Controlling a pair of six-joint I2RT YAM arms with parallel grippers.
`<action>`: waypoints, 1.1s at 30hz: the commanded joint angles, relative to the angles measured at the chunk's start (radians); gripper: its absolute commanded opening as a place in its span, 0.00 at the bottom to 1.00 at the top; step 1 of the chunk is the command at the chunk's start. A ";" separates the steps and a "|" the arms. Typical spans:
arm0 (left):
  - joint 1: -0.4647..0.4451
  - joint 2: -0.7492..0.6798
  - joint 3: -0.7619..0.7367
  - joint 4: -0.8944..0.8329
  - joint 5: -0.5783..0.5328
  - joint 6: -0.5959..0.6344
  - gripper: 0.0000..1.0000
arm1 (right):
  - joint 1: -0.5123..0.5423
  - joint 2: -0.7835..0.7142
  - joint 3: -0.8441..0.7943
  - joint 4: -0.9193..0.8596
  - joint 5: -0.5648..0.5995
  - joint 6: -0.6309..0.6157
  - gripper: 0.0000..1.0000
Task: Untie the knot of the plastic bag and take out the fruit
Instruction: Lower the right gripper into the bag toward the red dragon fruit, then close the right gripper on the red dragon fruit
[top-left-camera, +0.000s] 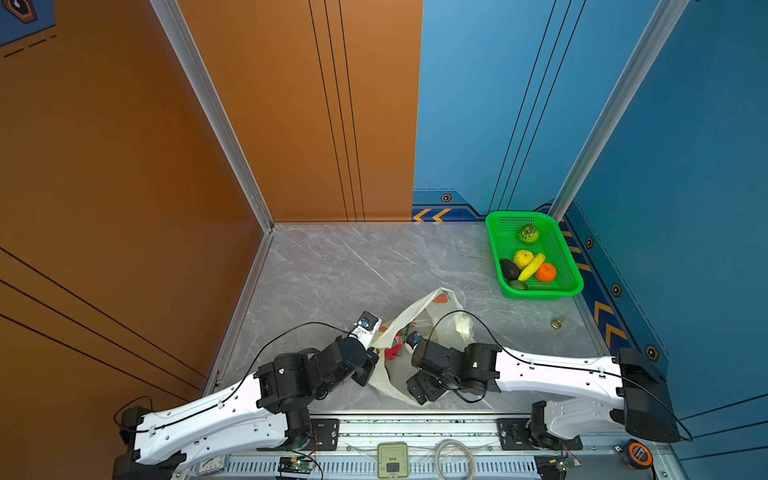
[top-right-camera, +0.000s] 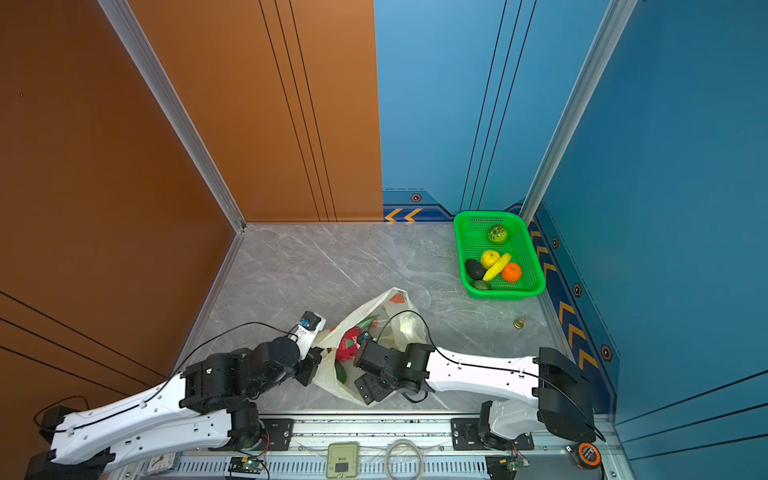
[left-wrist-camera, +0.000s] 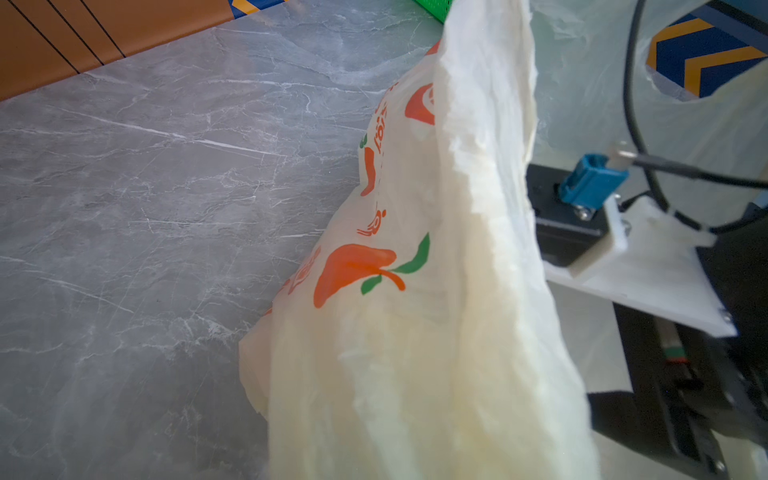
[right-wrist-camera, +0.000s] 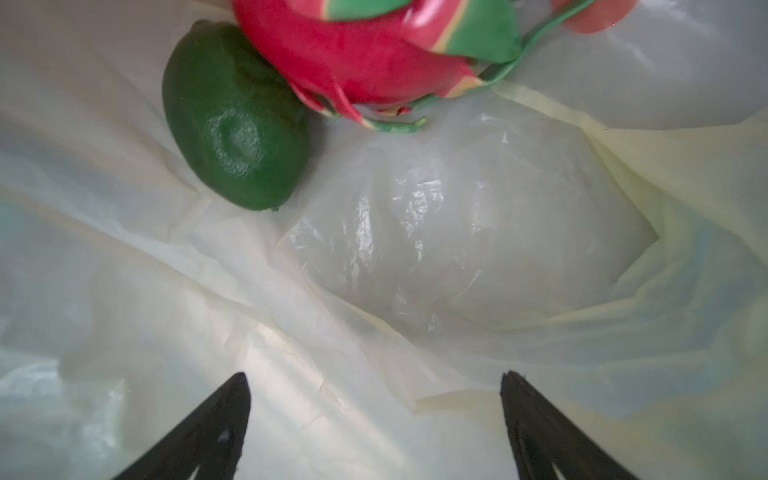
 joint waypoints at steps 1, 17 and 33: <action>0.015 -0.006 0.046 -0.035 -0.035 0.018 0.00 | 0.057 0.063 0.004 0.142 -0.010 0.106 0.94; 0.022 -0.079 0.032 -0.216 -0.094 0.023 0.00 | -0.028 0.037 0.127 0.116 0.073 -0.143 1.00; 0.027 -0.084 0.019 -0.179 -0.089 0.066 0.00 | -0.097 0.170 0.176 0.290 -0.023 -0.562 1.00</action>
